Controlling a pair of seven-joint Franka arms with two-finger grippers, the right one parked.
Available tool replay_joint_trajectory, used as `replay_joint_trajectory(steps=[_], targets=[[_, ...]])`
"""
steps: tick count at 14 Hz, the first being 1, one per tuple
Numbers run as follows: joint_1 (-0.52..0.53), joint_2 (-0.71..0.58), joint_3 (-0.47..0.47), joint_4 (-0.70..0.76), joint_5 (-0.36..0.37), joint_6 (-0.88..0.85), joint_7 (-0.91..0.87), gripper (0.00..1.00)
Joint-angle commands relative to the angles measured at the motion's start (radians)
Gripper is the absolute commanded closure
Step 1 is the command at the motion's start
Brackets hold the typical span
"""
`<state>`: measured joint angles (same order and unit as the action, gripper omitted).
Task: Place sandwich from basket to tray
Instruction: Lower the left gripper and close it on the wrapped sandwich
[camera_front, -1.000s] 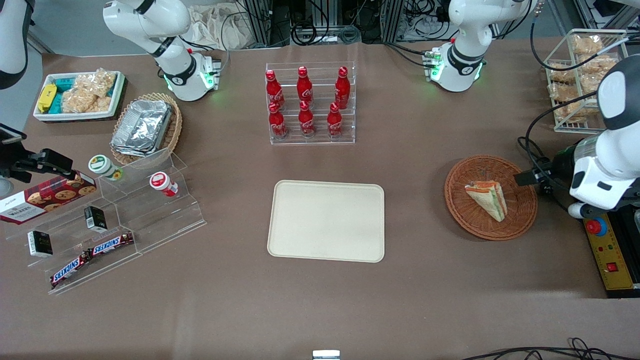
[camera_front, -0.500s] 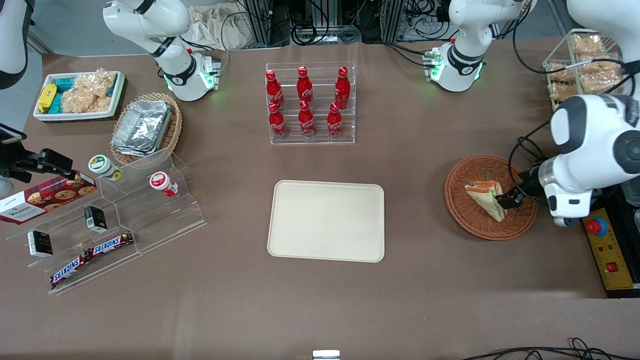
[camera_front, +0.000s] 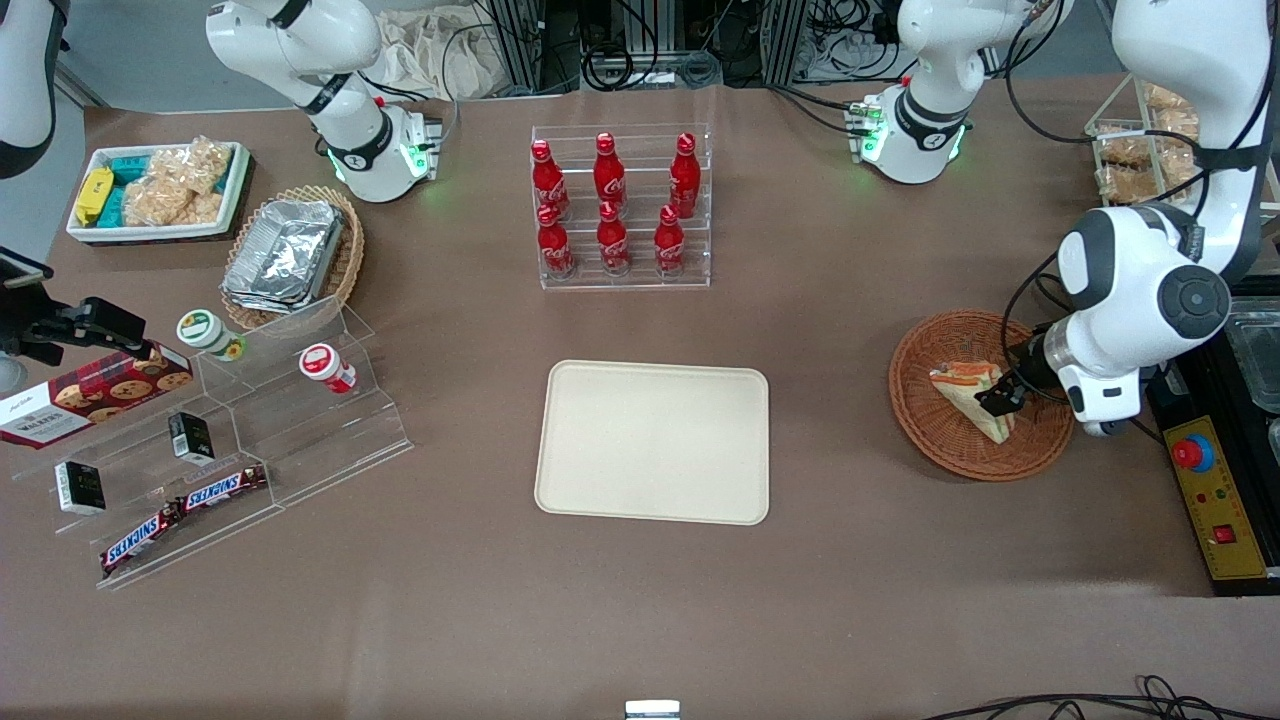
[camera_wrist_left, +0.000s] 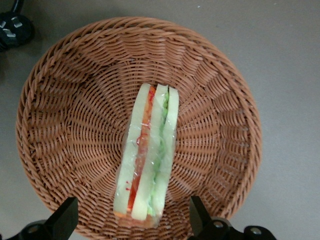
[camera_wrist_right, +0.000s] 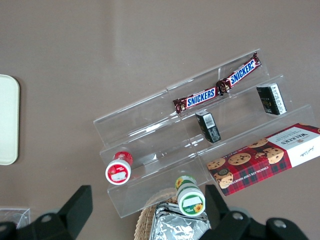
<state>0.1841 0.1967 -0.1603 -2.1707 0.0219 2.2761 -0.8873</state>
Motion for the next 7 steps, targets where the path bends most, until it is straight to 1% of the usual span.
replay_joint_trajectory(steps=[1,5,7], targets=[[0.008,-0.005,-0.007,-0.034,0.024,0.028,-0.021,0.00],[0.008,0.032,-0.007,-0.037,0.026,0.031,-0.021,0.00],[0.008,0.050,-0.007,-0.037,0.056,0.042,-0.021,0.00]])
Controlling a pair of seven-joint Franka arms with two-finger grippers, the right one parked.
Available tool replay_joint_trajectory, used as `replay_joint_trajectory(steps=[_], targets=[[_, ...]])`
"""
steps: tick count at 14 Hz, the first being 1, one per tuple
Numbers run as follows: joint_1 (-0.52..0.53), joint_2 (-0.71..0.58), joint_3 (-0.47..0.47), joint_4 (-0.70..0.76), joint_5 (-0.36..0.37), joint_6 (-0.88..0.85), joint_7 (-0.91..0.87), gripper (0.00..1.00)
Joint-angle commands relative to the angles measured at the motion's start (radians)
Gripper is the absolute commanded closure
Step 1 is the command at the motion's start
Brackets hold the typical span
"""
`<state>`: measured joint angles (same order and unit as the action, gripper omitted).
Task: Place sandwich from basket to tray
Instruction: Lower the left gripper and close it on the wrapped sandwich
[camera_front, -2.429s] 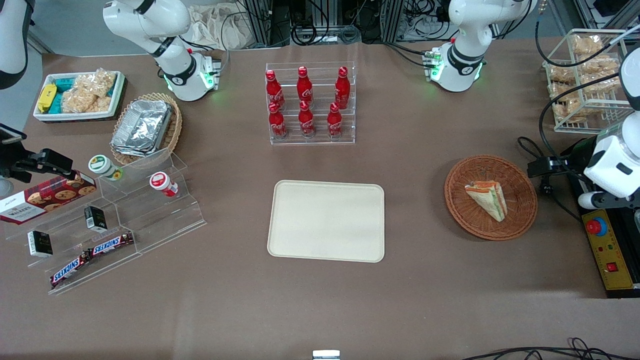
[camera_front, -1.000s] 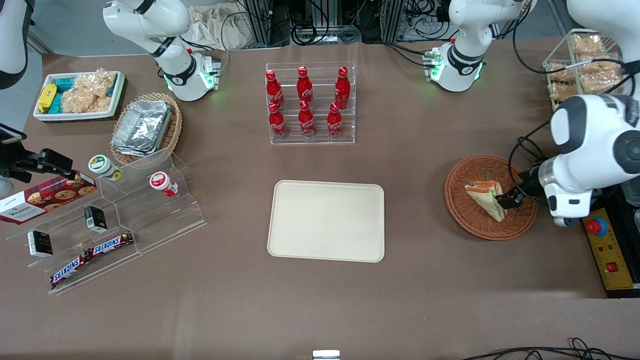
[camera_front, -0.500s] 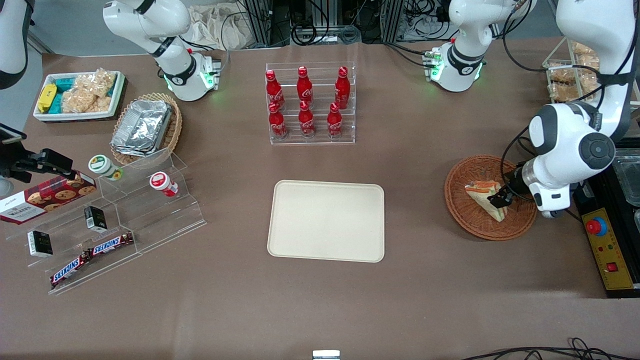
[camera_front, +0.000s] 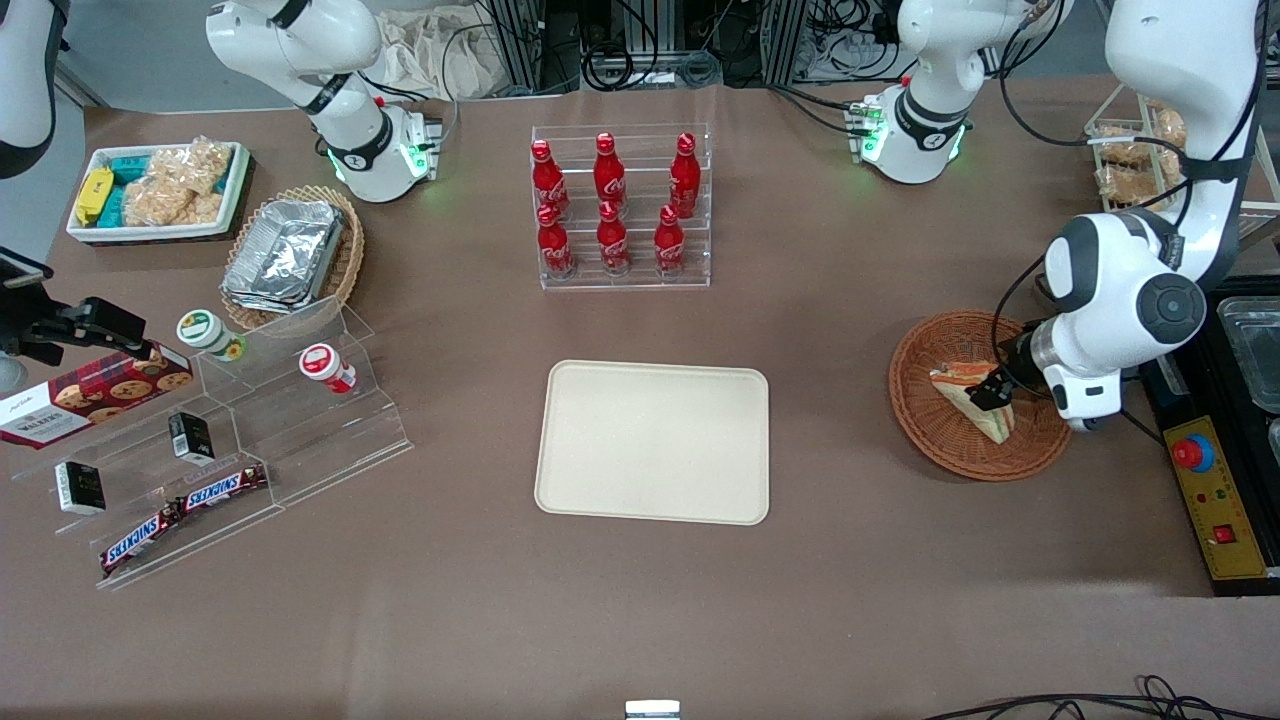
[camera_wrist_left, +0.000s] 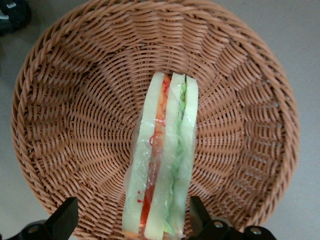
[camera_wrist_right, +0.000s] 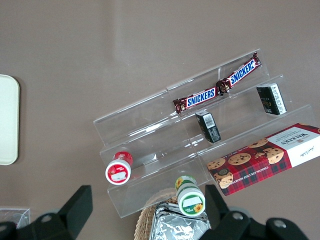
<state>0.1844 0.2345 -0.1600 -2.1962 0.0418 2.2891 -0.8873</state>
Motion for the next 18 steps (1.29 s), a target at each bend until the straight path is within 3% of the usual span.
replay_joint_trajectory(steps=[1,2,3,5,6,9,13,16,18], targets=[[0.007,0.022,-0.007,-0.008,0.039,0.035,-0.021,0.00],[0.007,0.037,-0.007,-0.005,0.041,0.049,-0.021,0.05],[0.007,0.048,-0.007,-0.005,0.041,0.075,-0.021,0.23],[0.007,0.057,-0.007,-0.002,0.041,0.101,-0.024,0.91],[0.007,0.052,-0.006,0.001,0.041,0.101,-0.022,1.00],[0.007,0.026,-0.007,0.047,0.041,0.066,-0.022,1.00],[-0.011,0.020,-0.035,0.308,0.036,-0.295,-0.007,1.00],[-0.036,0.032,-0.127,0.546,0.026,-0.505,-0.007,1.00],[-0.037,0.078,-0.224,0.668,0.023,-0.517,-0.007,1.00]])
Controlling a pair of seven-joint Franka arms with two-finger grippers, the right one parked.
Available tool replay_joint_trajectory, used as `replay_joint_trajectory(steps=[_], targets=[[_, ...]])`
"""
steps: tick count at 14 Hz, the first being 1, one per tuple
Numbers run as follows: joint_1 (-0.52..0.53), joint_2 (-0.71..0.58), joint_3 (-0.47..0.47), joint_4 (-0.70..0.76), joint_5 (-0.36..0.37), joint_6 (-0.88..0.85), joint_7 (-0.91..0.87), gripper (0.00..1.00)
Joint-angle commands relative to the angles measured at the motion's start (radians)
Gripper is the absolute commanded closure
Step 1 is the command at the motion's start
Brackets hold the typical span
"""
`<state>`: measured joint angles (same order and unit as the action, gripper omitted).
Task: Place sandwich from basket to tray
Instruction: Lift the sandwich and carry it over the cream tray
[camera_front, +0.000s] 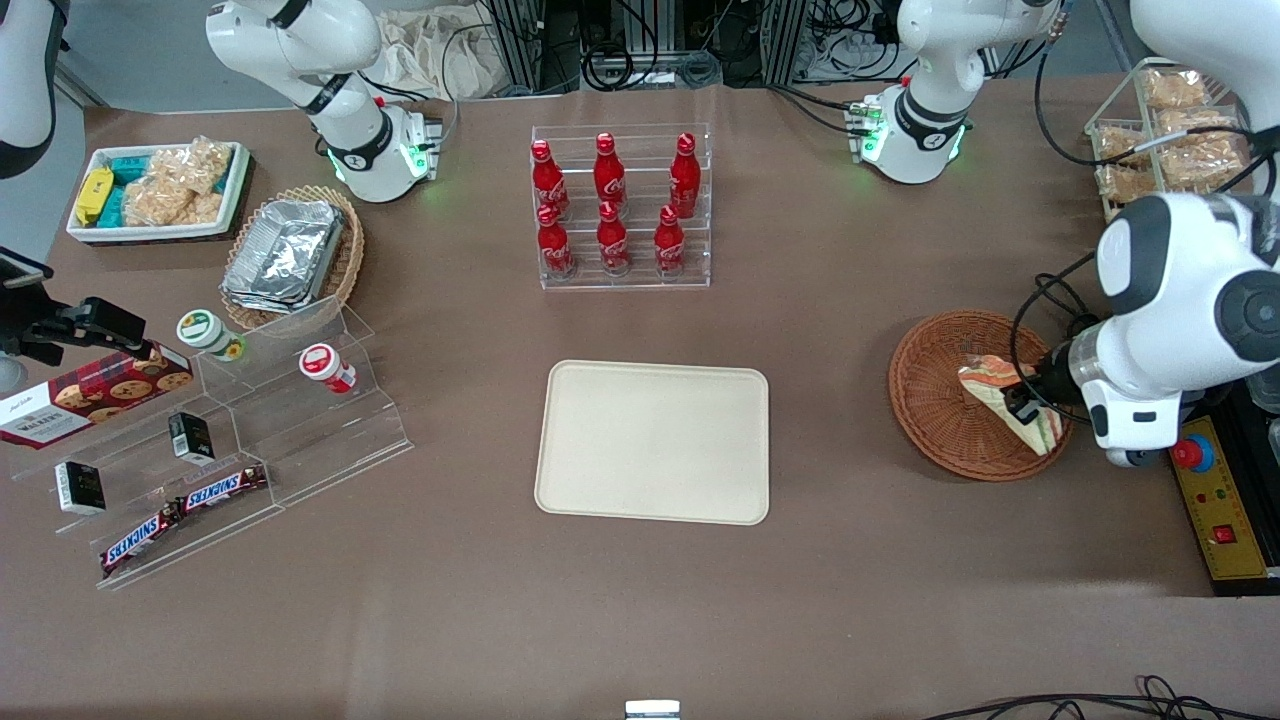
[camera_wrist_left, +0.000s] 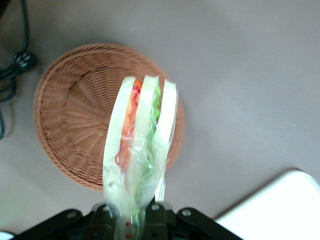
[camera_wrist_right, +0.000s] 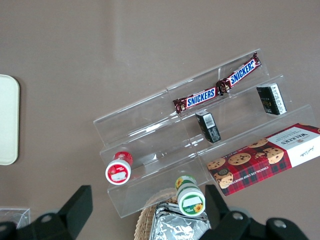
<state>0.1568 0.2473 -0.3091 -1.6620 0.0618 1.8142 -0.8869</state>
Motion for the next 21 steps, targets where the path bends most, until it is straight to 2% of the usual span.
replay_joint_trajectory(steps=[1,2,4,6,13,16,17,18,19,20,21], targets=[[-0.016,0.113,-0.140,0.193,0.015,-0.039,-0.006,1.00],[-0.037,0.169,-0.178,0.243,0.030,-0.032,-0.006,1.00],[-0.152,0.289,-0.183,0.348,0.136,-0.012,-0.010,1.00],[-0.236,0.378,-0.183,0.375,0.205,0.023,-0.009,1.00],[-0.356,0.578,-0.173,0.373,0.216,0.180,-0.009,1.00],[-0.405,0.632,-0.171,0.366,0.274,0.229,-0.018,1.00],[-0.411,0.641,-0.169,0.364,0.297,0.228,-0.020,0.96],[-0.411,0.645,-0.171,0.363,0.302,0.226,-0.021,0.77],[-0.410,0.644,-0.171,0.364,0.300,0.221,-0.015,0.42],[-0.408,0.642,-0.171,0.364,0.302,0.221,-0.023,0.00],[-0.408,0.636,-0.169,0.366,0.303,0.220,-0.024,0.00]])
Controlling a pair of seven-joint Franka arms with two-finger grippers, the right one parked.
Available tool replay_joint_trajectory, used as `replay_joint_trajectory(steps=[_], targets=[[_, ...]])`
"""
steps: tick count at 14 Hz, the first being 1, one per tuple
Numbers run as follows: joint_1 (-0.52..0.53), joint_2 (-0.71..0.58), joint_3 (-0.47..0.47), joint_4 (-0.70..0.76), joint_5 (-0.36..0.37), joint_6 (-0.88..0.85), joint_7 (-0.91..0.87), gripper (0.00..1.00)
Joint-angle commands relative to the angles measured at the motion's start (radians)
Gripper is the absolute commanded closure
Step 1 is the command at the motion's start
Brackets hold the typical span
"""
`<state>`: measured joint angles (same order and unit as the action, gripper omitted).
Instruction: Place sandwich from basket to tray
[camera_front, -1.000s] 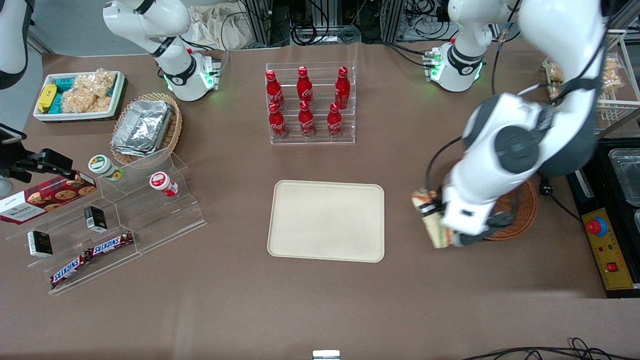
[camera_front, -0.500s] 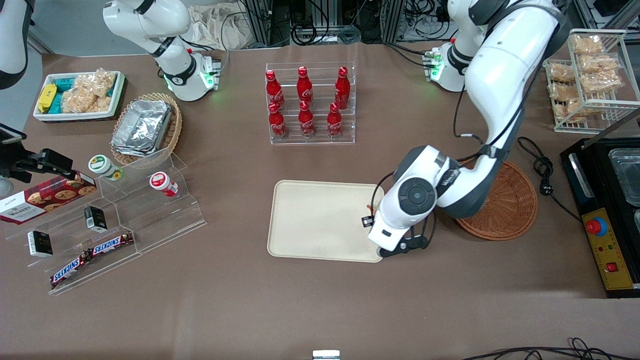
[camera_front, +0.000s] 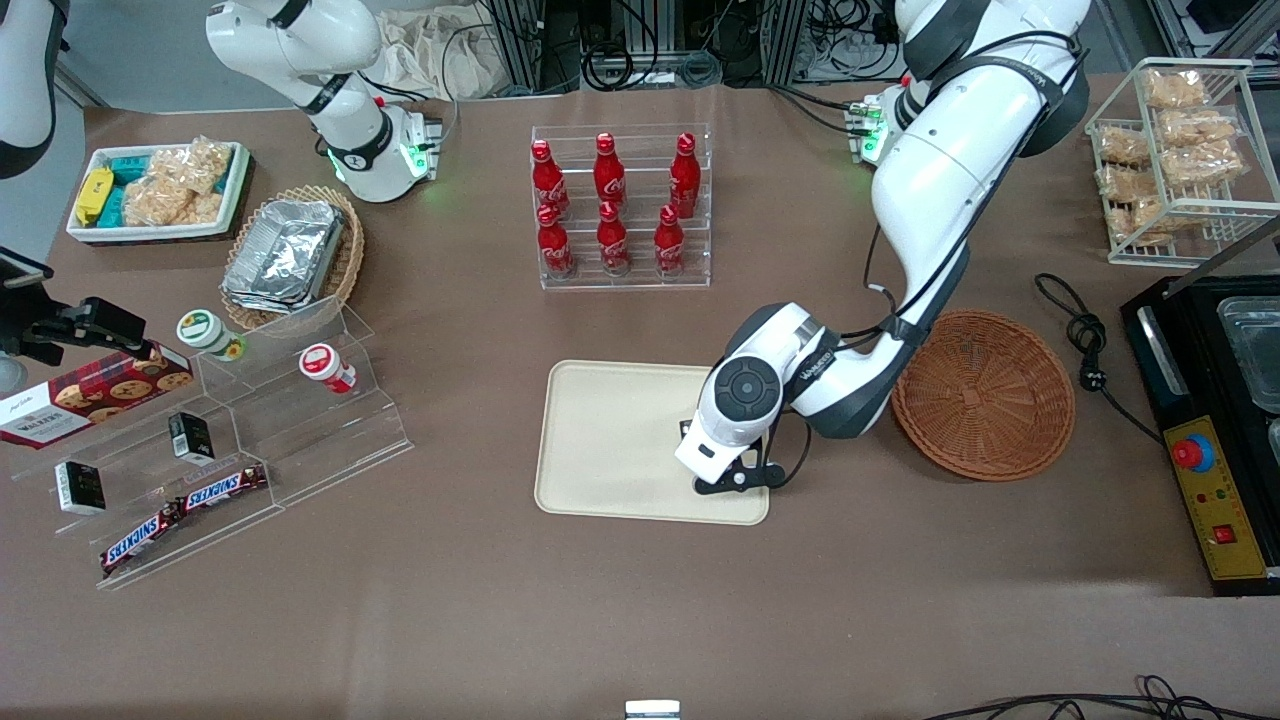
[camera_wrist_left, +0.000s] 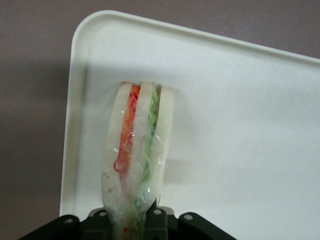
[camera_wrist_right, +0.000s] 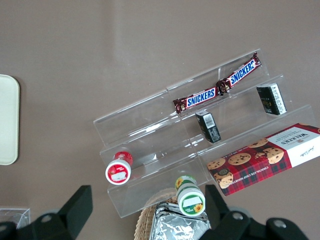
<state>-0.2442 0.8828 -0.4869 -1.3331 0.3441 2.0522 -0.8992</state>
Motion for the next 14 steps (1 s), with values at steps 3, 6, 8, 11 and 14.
replay_joint_trajectory(steps=[3,6,8,11,14], targets=[[0.028,-0.065,0.014,0.038,0.021,-0.049,-0.010,0.00],[0.075,-0.207,0.022,0.037,0.009,-0.231,0.003,0.00],[0.205,-0.286,-0.001,0.026,-0.016,-0.259,0.005,0.00],[0.347,-0.412,-0.007,-0.030,-0.105,-0.306,0.119,0.00],[0.460,-0.537,0.020,-0.106,-0.183,-0.320,0.334,0.00]])
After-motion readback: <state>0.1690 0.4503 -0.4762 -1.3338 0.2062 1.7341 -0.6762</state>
